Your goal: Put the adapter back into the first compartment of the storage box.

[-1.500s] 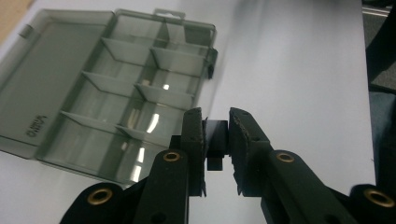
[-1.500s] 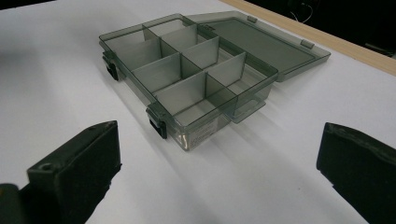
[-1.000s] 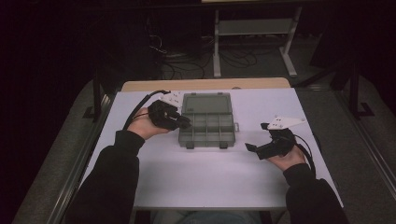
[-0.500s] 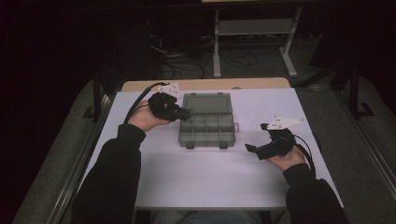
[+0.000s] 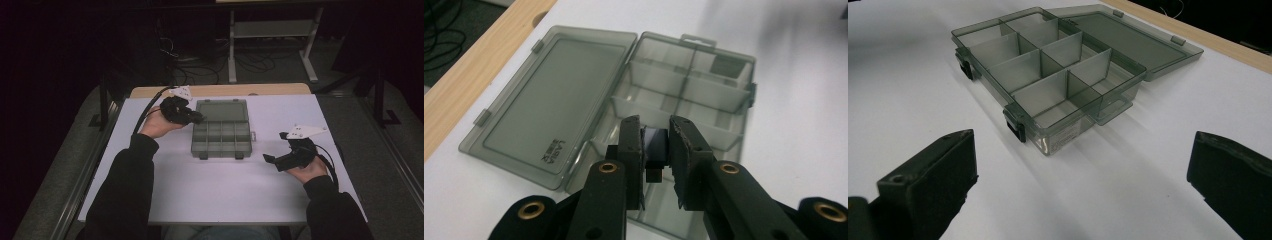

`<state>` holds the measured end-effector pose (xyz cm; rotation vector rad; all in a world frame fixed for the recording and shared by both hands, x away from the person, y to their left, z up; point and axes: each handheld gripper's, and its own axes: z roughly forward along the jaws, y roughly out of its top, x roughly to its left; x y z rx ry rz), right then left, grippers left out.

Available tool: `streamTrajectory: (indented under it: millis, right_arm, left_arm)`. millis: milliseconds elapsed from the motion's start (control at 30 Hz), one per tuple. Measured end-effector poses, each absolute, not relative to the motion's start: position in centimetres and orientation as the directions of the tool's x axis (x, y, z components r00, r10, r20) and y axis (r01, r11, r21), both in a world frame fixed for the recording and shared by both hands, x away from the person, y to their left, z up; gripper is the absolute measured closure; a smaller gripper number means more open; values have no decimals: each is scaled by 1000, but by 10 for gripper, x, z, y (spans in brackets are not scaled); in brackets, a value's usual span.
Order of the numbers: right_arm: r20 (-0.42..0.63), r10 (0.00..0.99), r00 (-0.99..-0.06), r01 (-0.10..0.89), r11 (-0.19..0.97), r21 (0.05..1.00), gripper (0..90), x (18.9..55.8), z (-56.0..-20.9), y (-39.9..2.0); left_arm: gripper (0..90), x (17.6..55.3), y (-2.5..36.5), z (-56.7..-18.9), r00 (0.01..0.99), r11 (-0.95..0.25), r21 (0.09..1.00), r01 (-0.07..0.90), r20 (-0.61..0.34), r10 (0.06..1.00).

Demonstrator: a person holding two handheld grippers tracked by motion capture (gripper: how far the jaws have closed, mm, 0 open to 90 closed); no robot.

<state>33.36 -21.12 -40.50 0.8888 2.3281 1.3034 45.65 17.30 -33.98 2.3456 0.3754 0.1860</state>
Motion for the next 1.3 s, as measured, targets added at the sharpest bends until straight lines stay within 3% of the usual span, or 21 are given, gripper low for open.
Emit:
streamTrajectory:
  millis: [333, 1300]
  right_arm:
    - [15, 660, -752, 360, 390, 847, 0, 334, -405, -211]
    - [17, 664, -747, 373, 398, 838, 0, 335, -408, -211]
  left_arm:
    - [765, 472, 177, -353, 930, -648, 716, 260, -5, 367]
    - [764, 491, 163, -396, 928, -729, 610, 312, -32, 371]
